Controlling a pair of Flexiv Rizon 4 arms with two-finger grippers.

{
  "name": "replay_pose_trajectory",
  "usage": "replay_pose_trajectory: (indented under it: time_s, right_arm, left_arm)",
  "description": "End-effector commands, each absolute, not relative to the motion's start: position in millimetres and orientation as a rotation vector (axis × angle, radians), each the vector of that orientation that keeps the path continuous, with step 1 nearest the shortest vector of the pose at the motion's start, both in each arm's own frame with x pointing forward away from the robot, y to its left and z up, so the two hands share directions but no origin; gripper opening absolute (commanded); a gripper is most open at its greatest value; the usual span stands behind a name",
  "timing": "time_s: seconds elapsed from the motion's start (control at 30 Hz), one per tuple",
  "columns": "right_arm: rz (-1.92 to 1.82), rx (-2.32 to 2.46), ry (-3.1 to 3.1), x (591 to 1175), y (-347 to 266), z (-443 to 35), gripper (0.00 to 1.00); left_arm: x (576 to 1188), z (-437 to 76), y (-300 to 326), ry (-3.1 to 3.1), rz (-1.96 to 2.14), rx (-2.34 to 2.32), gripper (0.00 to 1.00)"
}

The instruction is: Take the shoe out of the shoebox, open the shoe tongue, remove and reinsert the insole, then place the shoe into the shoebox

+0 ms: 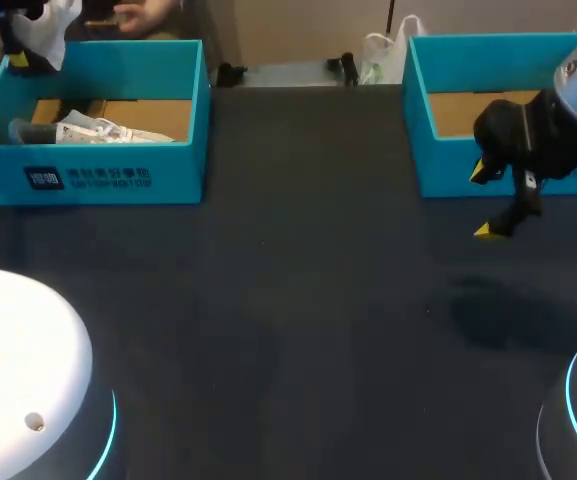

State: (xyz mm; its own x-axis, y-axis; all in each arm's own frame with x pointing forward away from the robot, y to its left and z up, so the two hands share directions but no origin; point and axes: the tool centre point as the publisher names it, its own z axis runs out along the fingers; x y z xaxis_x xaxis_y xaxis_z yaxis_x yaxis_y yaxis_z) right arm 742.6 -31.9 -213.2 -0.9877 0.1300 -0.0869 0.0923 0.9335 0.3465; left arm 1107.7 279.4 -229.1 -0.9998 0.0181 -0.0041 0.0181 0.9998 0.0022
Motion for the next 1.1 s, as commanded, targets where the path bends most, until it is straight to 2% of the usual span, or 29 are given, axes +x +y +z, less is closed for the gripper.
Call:
replay_pose_trajectory:
  time_s: [0.03, 0.43, 0.73, 0.9, 1.1]
  right_arm:
    - [0.525, 0.172, 2.981, 742, -32, -214, 1.00]
    - [0.525, 0.172, 2.981, 742, -32, -214, 1.00]
    - [0.525, 0.172, 2.981, 742, -32, -214, 1.00]
    - [0.525, 0.172, 2.981, 742, -32, -214, 1.00]
    - [0.525, 0.172, 2.981, 742, -32, -214, 1.00]
  left_arm:
    - [1099, -221, 294, 3.120, 0.034, 0.437, 0.00]
    - [1093, -211, 313, 2.882, 0.324, 1.288, 0.00]
    - [1102, -200, 333, 2.616, 0.286, 1.947, 0.00]
    - [1112, -194, 338, 2.540, 0.183, 2.128, 0.00]
    - [1119, -192, 339, 2.566, 0.184, 2.070, 0.00]
